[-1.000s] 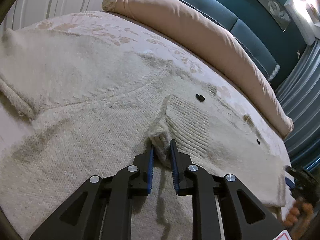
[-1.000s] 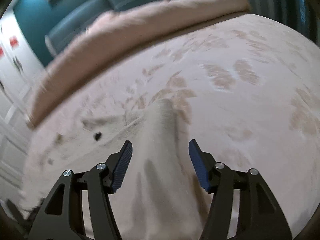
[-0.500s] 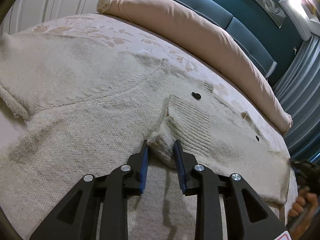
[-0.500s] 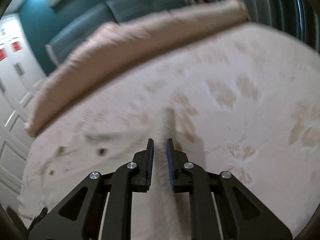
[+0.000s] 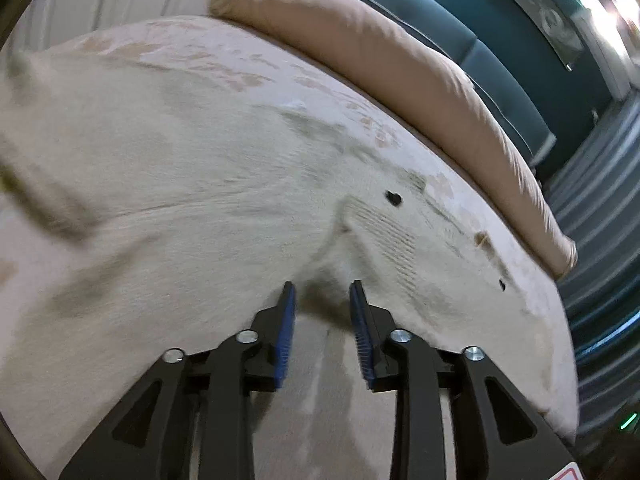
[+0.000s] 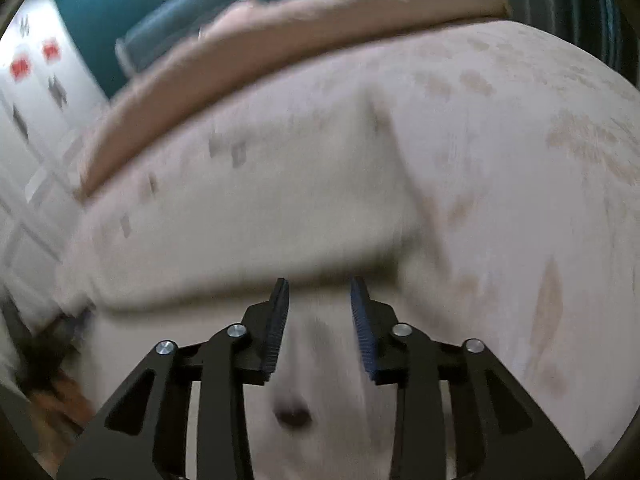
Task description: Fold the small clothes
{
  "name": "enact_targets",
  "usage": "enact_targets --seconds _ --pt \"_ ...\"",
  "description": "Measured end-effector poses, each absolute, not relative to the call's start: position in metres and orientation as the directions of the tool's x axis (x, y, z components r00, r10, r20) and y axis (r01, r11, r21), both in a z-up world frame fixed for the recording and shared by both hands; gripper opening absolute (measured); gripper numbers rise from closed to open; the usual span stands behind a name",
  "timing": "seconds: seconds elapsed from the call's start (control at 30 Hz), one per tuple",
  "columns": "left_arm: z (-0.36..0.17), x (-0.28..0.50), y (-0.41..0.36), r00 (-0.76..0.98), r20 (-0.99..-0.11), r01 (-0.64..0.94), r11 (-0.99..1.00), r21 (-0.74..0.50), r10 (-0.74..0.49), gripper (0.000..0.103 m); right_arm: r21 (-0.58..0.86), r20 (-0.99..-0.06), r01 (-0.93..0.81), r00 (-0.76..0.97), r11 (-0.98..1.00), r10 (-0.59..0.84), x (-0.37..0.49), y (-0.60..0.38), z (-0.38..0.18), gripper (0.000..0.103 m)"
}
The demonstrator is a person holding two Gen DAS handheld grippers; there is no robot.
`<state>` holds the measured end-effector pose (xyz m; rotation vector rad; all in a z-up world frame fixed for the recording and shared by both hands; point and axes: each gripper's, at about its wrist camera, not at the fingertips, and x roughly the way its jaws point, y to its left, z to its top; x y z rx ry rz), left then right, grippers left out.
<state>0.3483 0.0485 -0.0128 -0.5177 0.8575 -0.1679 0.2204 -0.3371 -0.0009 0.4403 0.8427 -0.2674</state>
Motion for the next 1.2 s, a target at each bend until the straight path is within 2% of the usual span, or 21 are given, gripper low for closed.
enact_targets --seconds 0.03,0.07,0.1,0.17,0.23,0.37,0.53,0.67,0.73,0.77,0.8,0.87,0.97,1.1,1.2 --pt "-0.008 0.342 0.061 0.657 -0.679 -0.085 0.862 -0.499 -0.328 0.049 0.24 -0.761 0.384 0.645 0.892 -0.073 0.211 -0.328 -0.008 0.032" --pt "-0.002 0.334 0.079 0.673 -0.676 -0.118 0.859 -0.498 -0.299 0.063 0.225 -0.736 0.368 0.671 0.902 -0.09 0.205 -0.319 -0.007 0.035" --pt "0.003 0.327 0.099 0.693 -0.667 -0.145 0.853 -0.501 -0.273 0.069 0.227 -0.732 0.352 0.676 0.908 -0.079 0.204 -0.318 -0.003 0.047" --pt "0.013 0.319 0.145 0.727 -0.655 -0.212 0.841 -0.497 -0.205 0.072 0.212 -0.74 0.352 0.667 0.911 -0.085 0.205 -0.316 -0.004 0.051" --pt "0.018 0.321 0.203 0.729 -0.677 -0.315 0.829 -0.462 -0.1 0.072 0.19 -0.742 0.354 0.662 0.916 -0.102 0.205 -0.314 -0.005 0.053" --pt "0.014 0.34 0.325 0.673 -0.739 -0.53 0.717 -0.453 0.03 0.072 0.159 -0.745 0.351 0.656 0.923 -0.121 0.208 -0.31 -0.009 0.055" --pt "0.005 0.356 0.411 0.649 -0.758 -0.648 0.569 -0.506 0.065 0.072 0.13 -0.75 0.356 0.646 0.925 -0.143 0.216 -0.305 -0.013 0.057" --pt "0.002 0.375 0.422 0.623 -0.78 -0.652 0.591 -0.475 0.061 0.07 0.104 -0.753 0.358 0.637 0.928 -0.162 0.218 -0.302 -0.014 0.06" --pt "0.005 0.385 0.419 0.604 -0.793 -0.639 0.639 -0.427 0.074 0.053 0.104 -0.753 0.358 0.638 0.928 -0.162 0.218 -0.303 -0.014 0.061" --pt "0.007 0.387 0.422 0.607 -0.792 -0.623 0.657 -0.425 0.063 0.019 0.107 -0.753 0.358 0.639 0.928 -0.16 0.218 -0.303 -0.014 0.061" --pt "0.008 0.39 0.421 0.611 -0.791 -0.603 0.668 -0.436 0.035 0.009 0.114 -0.752 0.358 0.641 0.927 -0.155 0.217 -0.304 -0.014 0.061" --pt "0.029 0.385 0.41 0.681 -0.73 -0.558 0.686 -0.467 0.057 0.008 0.125 -0.75 0.358 0.645 0.925 -0.148 0.217 -0.305 -0.015 0.062" --pt "0.074 0.385 0.363 0.753 -0.656 -0.425 0.805 -0.415 0.059 0.007 0.137 -0.745 0.357 0.652 0.924 -0.142 0.216 -0.306 -0.016 0.062" --pt "0.143 0.386 0.242 0.825 -0.548 -0.118 0.907 -0.404 -0.137 0.007 0.163 -0.736 0.355 0.665 0.921 -0.126 0.215 -0.308 -0.016 0.063" --pt "0.169 0.38 0.128 0.81 -0.497 0.103 0.911 -0.4 -0.31 0.007 0.182 -0.732 0.351 0.672 0.919 -0.112 0.213 -0.31 -0.015 0.064"
